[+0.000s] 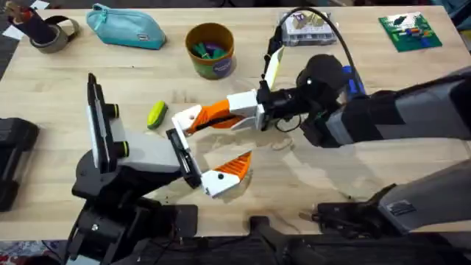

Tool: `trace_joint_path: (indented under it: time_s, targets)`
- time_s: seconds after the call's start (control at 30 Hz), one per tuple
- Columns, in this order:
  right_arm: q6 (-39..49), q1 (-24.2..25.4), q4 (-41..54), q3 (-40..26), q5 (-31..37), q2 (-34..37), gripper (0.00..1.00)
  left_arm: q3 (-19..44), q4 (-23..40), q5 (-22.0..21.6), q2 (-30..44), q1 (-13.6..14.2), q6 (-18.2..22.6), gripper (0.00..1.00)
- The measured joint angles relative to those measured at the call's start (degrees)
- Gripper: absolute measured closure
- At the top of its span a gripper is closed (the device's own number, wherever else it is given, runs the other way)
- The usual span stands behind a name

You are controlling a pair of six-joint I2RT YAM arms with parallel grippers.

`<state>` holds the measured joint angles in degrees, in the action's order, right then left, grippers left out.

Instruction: Pick up the gripper from the table and insert it into the empty holder that is missing its gripper. Then pick up a screw, insert it into the mounting hole, and use the screwdriver to tighten it. Finally, clean up the table by picking up the vegetable and placing it into the bucket.

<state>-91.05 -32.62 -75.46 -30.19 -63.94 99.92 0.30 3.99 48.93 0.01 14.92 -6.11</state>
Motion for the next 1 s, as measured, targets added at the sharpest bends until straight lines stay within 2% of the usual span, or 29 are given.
trace_joint_path:
  time_s: [0.23,1.0]
  targets:
    - [3.16,-0.05,7.73,-3.81,-2.14,-0.07,0.978,0.0,-0.11,-1.0,-0.01,-0.24,-0.35,0.01]
    - [5.45,-1.09,8.26,-5.44,-2.92,0.98,0.978,0.0,-0.2,-2.2,-0.02,-0.42,-0.16,0.01]
